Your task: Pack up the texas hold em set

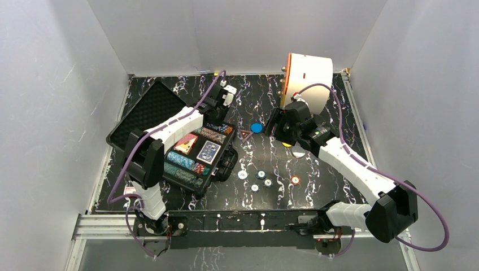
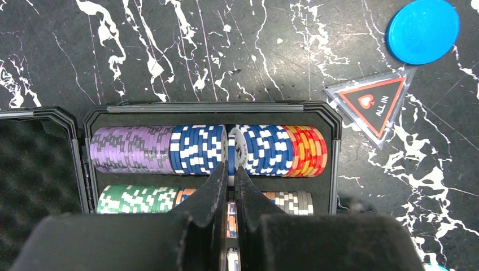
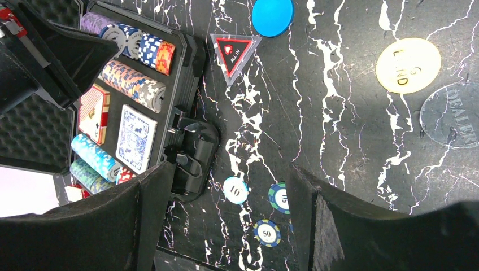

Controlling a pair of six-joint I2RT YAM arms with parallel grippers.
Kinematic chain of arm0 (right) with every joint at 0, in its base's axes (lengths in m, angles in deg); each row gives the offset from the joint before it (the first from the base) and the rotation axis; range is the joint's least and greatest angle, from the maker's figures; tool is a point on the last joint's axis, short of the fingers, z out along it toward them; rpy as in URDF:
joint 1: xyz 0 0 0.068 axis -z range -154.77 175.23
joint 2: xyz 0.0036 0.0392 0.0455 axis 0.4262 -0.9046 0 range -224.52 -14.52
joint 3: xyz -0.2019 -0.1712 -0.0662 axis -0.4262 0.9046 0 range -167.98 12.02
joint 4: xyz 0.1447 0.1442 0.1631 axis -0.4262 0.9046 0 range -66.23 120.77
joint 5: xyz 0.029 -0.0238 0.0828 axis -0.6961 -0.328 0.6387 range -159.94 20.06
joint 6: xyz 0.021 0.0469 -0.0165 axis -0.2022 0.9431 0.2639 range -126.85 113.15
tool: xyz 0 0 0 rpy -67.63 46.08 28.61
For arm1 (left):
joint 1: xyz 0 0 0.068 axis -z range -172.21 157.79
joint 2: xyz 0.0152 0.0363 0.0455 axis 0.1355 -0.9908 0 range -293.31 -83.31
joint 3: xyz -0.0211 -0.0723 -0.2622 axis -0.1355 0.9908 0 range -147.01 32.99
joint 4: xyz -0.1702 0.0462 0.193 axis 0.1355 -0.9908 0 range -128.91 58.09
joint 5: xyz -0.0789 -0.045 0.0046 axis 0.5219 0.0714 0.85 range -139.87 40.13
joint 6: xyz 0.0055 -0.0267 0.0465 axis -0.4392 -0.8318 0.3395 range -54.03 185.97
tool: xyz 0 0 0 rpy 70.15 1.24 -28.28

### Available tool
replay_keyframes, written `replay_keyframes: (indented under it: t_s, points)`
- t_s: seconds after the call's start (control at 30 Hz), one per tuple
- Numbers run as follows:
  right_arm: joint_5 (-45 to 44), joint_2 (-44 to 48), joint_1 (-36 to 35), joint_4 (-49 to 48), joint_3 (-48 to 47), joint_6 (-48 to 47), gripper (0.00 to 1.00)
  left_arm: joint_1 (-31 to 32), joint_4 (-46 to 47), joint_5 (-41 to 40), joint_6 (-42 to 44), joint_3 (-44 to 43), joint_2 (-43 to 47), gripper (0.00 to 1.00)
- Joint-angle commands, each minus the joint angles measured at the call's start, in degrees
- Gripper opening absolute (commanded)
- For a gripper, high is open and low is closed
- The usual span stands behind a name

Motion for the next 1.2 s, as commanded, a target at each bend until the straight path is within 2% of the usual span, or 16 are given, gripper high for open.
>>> replay_keyframes:
  t_s: [0.0, 0.13, 0.2, 0.27, 0.4, 0.43, 0.53, 0.73, 1.07, 1.17]
  points:
    - [-0.4, 0.8, 0.1, -1.3, 0.6, 0.4, 0.80, -0.4, -2.0, -2.9, 0.8, -0.7, -1.1, 0.00]
    - [-0.5, 1.0, 0.1, -1.1, 0.7, 0.6, 0.80, -0.3, -2.1, -3.2, 1.1, -0.6, -2.6, 0.00]
    - [-0.6, 1.1, 0.1, -1.0, 0.7, 0.5, 0.80, -0.4, -2.0, -2.9, 0.8, -0.5, -3.1, 0.04]
    - [-0.6, 1.0, 0.1, -1.1, 0.7, 0.5, 0.80, -0.3, -2.0, -3.1, 0.6, -0.5, -3.5, 0.11]
    - [-0.2, 0.8, 0.1, -0.9, 0.5, 0.7, 0.80, -0.3, -2.5, -1.7, 0.6, -1.5, -3.2, 0.31]
    - [0.1, 0.8, 0.1, -1.0, 0.6, 0.9, 0.80, -0.4, -2.7, -1.1, 0.6, -1.8, -2.9, 0.33]
    - [1.1, 0.3, 0.1, -1.4, 1.0, 1.5, 0.80, -0.3, -2.8, -1.1, 0.4, -2.3, -1.7, 0.32]
    - [1.6, -0.7, 0.1, -1.7, 0.8, 1.6, 0.80, -0.3, -2.9, -1.3, 0.3, -2.2, -0.7, 0.18]
    - [-0.4, -1.7, 0.2, -0.9, -0.6, 0.0, 0.79, -0.4, -3.1, 2.5, -2.3, -3.4, 4.8, 0.20]
    - [-1.0, -2.4, 0.3, -0.8, -1.0, -0.5, 0.76, -0.3, -3.1, 3.7, -3.0, -3.2, 7.3, 0.21]
